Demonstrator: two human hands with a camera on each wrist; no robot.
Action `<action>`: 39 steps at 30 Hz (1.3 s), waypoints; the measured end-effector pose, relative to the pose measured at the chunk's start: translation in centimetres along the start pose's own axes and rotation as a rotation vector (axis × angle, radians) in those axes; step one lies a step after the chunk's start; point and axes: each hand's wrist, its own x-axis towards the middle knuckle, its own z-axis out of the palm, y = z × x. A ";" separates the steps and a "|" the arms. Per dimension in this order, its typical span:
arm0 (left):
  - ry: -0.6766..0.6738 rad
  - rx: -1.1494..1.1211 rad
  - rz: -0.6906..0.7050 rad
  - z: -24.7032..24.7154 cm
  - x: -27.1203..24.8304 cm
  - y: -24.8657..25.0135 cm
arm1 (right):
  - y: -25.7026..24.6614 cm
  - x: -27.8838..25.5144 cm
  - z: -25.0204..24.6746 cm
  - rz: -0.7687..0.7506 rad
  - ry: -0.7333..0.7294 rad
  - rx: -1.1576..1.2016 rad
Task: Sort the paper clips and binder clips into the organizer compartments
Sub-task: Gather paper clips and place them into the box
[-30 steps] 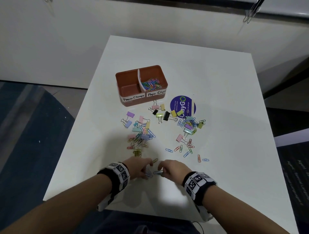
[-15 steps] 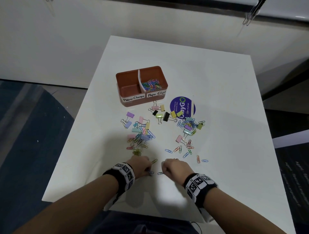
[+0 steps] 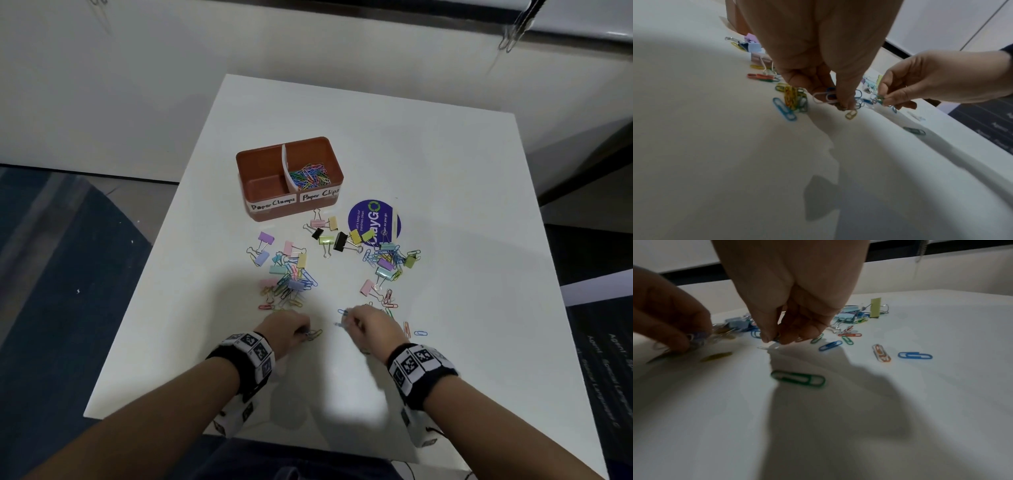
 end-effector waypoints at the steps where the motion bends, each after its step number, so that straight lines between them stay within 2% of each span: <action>1: 0.035 -0.041 0.008 -0.1 0.2 0.2 | 0.0 0.4 -0.3 0.032 0.020 0.035; 3: 0.079 -0.116 -0.009 -0.2 0.5 0.8 | 0.0 1.1 -0.7 0.082 0.033 0.098; 5: 0.057 -0.133 -0.072 -0.1 1.0 1.3 | -0.2 1.7 -0.8 0.119 0.017 0.104; 11: -0.039 0.099 -0.109 0.2 2.3 1.8 | -0.5 2.8 -0.5 0.159 -0.052 -0.011; 19: -0.125 0.310 -0.125 0.0 2.8 2.7 | -0.8 3.1 -0.4 0.055 -0.089 -0.128; 28: -0.172 0.335 -0.083 -0.6 2.8 2.7 | -0.8 2.0 -1.4 -0.017 -0.149 -0.115; 30: -0.120 0.183 -0.099 -1.8 2.9 2.9 | -0.9 2.1 -2.0 -0.044 -0.161 -0.101; 33: 0.090 -0.081 -0.082 -5.6 3.6 3.7 | -1.8 3.3 -4.6 -0.050 -0.099 -0.056; 37: 0.352 -0.154 -0.078 -13.5 6.3 4.1 | -4.1 7.5 -10.0 -0.068 0.088 0.011; 39: 0.440 -0.109 -0.080 -17.5 8.2 4.0 | -5.5 10.3 -12.6 -0.071 0.193 0.042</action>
